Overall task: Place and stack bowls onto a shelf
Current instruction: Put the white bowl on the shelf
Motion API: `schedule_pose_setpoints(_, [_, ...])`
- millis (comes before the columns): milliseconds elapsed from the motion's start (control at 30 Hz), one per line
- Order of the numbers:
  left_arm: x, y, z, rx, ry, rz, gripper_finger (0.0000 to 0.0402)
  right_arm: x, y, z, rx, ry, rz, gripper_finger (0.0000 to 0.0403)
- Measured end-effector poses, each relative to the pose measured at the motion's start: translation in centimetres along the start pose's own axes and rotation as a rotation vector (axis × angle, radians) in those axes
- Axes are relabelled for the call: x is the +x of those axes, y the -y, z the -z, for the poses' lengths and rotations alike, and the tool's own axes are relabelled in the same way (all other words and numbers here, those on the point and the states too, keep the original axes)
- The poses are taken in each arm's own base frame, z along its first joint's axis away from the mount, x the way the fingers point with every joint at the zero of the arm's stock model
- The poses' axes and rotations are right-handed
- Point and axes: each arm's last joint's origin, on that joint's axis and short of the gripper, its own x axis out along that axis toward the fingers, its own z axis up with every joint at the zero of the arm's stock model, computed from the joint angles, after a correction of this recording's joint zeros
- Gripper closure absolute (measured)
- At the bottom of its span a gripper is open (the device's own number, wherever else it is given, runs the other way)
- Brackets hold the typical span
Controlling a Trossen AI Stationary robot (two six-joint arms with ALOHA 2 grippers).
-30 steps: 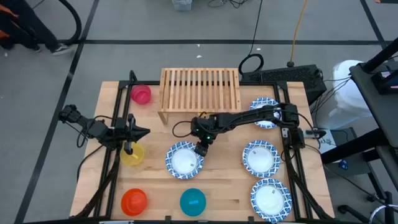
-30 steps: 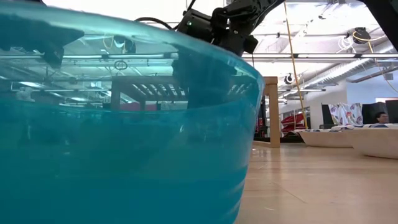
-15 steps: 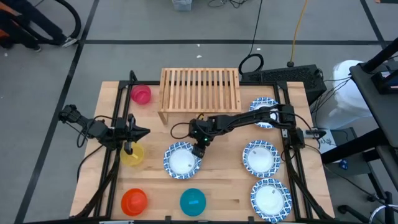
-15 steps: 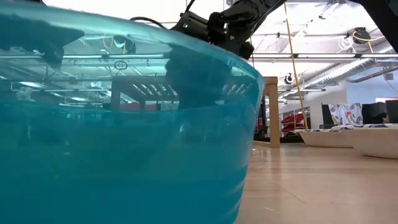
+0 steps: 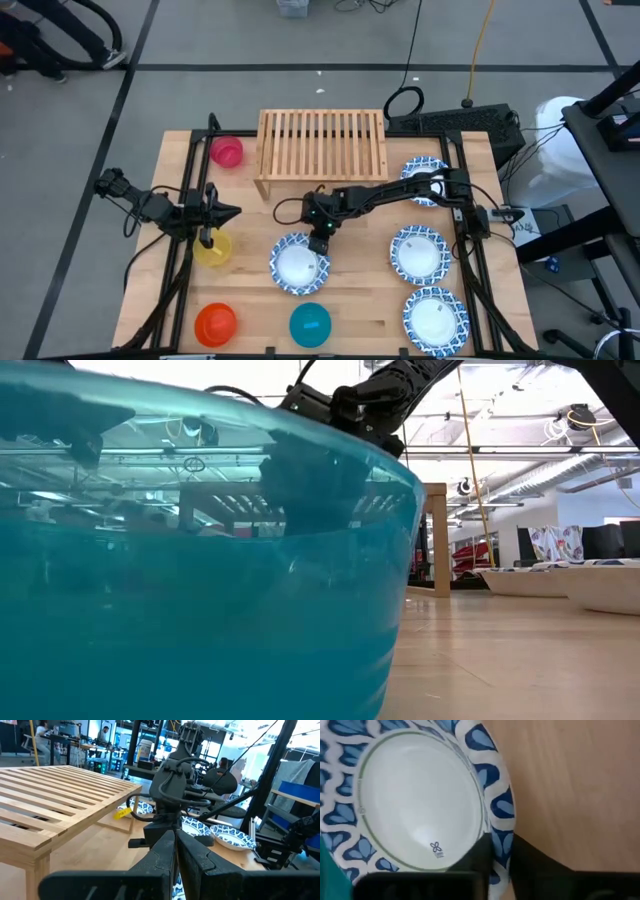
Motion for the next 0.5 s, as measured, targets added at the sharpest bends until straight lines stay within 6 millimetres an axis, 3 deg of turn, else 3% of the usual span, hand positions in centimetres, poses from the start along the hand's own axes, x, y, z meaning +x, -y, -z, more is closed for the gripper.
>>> schedule_pose_setpoints(267, [0.0, 0.0, 0.0, 0.005, 0.000, 0.000, 0.0378, -0.3, -0.1, -0.1, -0.008, 0.003, -0.002, 0.0400])
schedule_pose_setpoints(500, [0.0, 0.0, 0.0, 0.006, -0.001, 0.000, 0.0378, -3.7, -1.4, -0.5, -0.026, 0.055, 0.049, 0.0402])
